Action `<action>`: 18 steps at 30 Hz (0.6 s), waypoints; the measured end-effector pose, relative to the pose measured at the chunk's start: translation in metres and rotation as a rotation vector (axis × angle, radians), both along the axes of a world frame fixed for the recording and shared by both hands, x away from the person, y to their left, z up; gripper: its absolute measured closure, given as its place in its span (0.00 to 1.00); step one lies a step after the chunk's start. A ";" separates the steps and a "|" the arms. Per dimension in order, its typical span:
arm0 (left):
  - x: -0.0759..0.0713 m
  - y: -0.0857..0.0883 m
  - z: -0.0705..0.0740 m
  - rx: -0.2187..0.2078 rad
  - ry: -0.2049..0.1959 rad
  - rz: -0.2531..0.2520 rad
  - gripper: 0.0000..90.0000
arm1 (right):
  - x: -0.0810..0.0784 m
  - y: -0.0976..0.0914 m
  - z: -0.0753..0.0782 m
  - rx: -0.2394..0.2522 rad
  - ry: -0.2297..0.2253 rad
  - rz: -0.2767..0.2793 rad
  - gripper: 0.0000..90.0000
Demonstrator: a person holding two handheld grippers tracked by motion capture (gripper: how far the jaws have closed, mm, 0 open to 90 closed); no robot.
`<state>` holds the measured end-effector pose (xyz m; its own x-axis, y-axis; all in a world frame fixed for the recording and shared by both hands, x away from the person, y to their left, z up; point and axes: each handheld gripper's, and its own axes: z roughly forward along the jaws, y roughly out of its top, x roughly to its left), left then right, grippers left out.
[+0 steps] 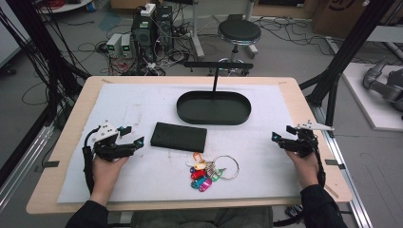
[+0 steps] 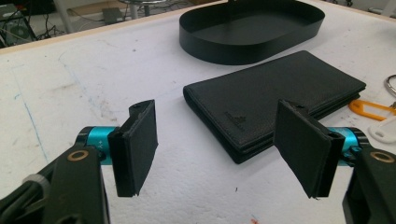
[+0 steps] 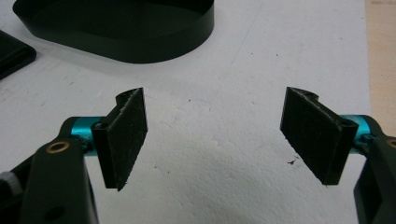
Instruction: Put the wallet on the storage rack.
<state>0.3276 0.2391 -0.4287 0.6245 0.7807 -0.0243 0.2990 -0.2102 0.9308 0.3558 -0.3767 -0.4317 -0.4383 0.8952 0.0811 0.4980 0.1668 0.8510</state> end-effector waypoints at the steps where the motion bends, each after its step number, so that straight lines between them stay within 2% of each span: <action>1: 0.000 0.001 0.000 0.004 0.004 0.002 0.34 | 0.000 0.000 0.000 0.000 0.000 0.000 0.26; 11: 0.000 0.001 0.000 0.003 0.012 0.010 0.34 | 0.001 0.000 0.000 0.006 -0.003 -0.001 0.27; 18: 0.001 0.000 -0.002 0.008 0.023 0.006 0.34 | 0.000 0.003 0.000 -0.013 -0.017 0.012 0.29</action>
<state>0.3287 0.2387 -0.4304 0.6188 0.7848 -0.0324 0.3215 -0.2154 0.9221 0.3555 -0.3732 -0.4313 -0.4501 0.8909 0.0617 0.4818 0.1840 0.8568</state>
